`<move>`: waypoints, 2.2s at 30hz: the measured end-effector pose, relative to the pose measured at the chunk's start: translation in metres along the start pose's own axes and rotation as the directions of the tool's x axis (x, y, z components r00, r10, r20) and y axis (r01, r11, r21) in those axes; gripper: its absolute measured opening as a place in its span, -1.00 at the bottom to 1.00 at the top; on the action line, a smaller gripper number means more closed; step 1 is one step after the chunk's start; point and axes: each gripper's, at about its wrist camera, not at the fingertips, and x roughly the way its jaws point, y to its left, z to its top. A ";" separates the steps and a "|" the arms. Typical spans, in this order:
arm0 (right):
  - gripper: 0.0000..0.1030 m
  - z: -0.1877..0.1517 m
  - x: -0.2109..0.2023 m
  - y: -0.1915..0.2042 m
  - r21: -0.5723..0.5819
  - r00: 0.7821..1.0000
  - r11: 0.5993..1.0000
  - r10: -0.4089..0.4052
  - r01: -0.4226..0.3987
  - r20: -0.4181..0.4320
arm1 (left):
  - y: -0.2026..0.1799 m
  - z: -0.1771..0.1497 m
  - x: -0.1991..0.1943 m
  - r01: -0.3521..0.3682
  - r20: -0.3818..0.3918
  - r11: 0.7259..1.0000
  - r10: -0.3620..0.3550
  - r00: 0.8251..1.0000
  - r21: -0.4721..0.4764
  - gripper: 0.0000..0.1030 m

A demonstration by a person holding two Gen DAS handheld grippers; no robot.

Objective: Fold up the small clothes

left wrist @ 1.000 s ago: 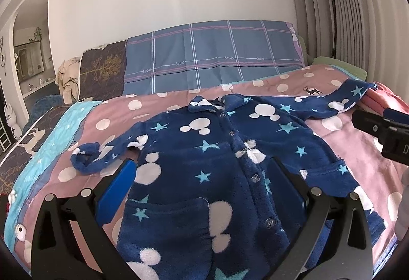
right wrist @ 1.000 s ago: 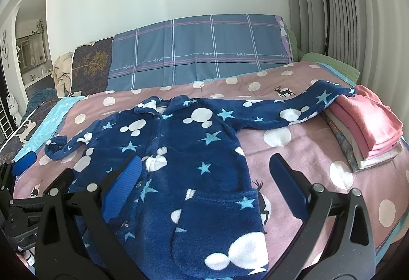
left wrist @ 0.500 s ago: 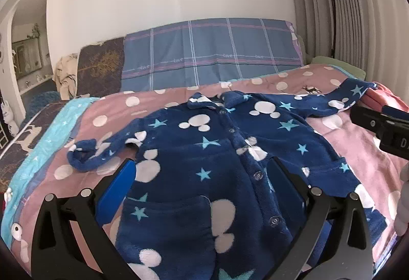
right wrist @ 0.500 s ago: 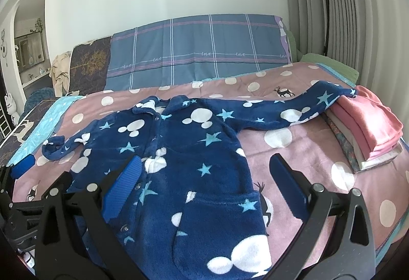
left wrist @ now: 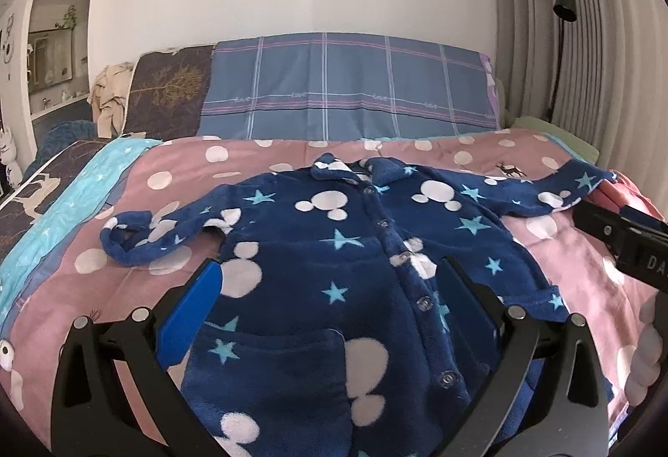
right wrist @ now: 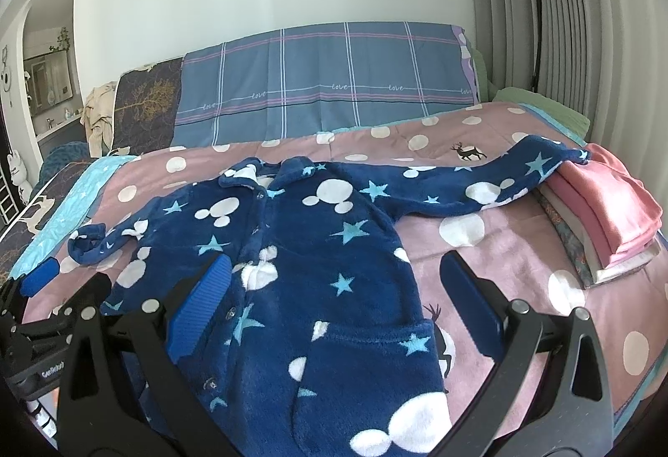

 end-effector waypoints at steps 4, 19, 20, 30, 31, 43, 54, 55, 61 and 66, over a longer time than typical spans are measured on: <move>0.96 0.000 0.000 0.000 -0.002 1.000 1.000 0.000 0.000 0.000 | 0.002 0.000 0.002 -0.007 -0.004 1.000 0.007 1.000 0.006 0.97; 0.96 0.002 0.007 0.012 -0.017 1.000 1.000 -0.003 0.002 -0.014 | 0.012 -0.007 0.012 0.027 -0.081 1.000 -0.026 0.996 0.010 0.97; 0.96 0.001 0.006 0.013 -0.019 1.000 1.000 -0.002 0.002 -0.015 | 0.012 -0.008 0.012 0.029 -0.082 1.000 -0.028 0.996 0.010 0.97; 0.96 0.002 0.014 0.025 -0.048 1.000 0.999 -0.004 0.002 -0.029 | 0.029 -0.010 0.016 0.005 -0.083 1.000 -0.005 0.997 -0.010 0.97; 0.96 0.002 0.015 0.026 -0.054 1.000 0.999 -0.001 0.000 -0.030 | 0.034 -0.009 0.018 -0.009 -0.087 1.000 0.008 0.996 -0.015 0.97; 0.96 0.024 0.062 0.057 -0.141 0.987 0.983 0.105 -0.122 -0.125 | 0.226 0.003 0.077 -0.392 -0.273 0.896 0.331 0.903 -0.211 0.92; 0.67 0.037 0.123 0.125 -0.163 0.938 0.949 0.221 -0.270 -0.268 | 0.309 -0.004 0.195 -0.489 -0.483 0.842 0.338 0.808 -0.228 0.57; 0.67 0.035 0.125 0.125 -0.166 0.936 0.948 0.221 -0.272 -0.276 | 0.314 -0.004 0.203 -0.505 -0.490 0.834 0.352 0.798 -0.223 0.27; 0.67 0.027 0.145 0.102 -0.124 0.928 0.964 0.185 -0.236 -0.323 | 0.317 0.023 0.206 -0.405 -0.386 0.843 0.264 0.884 -0.353 -0.85; 0.67 0.031 0.153 0.067 -0.068 0.934 0.980 0.157 -0.188 -0.320 | 0.225 0.084 0.180 -0.095 -0.151 0.949 0.051 0.987 -0.301 -0.85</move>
